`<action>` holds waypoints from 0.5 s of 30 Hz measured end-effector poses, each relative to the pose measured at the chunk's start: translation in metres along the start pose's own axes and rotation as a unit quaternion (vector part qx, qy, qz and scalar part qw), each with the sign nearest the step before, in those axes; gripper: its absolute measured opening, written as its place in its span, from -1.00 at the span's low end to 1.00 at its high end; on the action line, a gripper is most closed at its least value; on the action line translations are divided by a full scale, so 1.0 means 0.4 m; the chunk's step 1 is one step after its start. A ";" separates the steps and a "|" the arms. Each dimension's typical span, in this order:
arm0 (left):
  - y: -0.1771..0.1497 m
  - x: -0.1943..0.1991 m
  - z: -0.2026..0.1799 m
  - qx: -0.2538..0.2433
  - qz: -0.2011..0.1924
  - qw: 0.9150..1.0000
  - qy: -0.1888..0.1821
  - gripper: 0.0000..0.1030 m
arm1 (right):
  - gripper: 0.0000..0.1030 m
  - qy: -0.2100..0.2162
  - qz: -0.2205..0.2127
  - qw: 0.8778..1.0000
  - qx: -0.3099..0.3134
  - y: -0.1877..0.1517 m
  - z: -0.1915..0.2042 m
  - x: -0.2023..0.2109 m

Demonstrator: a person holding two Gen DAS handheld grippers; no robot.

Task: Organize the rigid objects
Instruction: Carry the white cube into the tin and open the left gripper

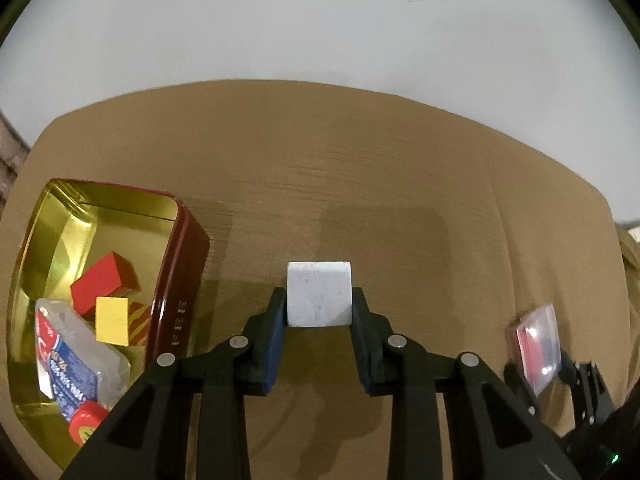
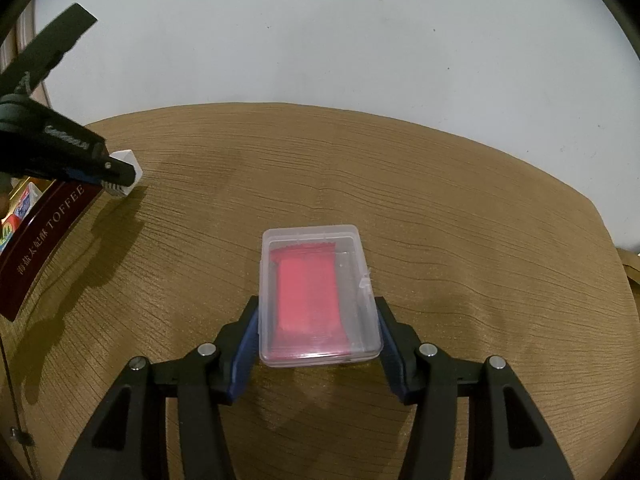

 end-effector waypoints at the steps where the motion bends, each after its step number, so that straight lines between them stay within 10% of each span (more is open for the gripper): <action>1: -0.002 0.007 -0.004 -0.007 -0.002 1.000 0.004 -0.48 | 0.07 0.000 0.000 1.000 0.000 0.000 0.000 0.000; 15: -0.037 0.159 -0.015 -0.054 -0.028 0.998 0.030 -0.48 | 0.07 0.000 0.000 1.000 -0.001 -0.003 -0.003 0.003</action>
Point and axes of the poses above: each gripper's, at about its wrist camera, not at the fingertips, and x roughly against the way its jaws point, z to its left, y to its top, the point moved 7 cm from there along -x, roughly the way its jaws point, and after that the axes turned 7 degrees about -x, right-handed, at the moved point
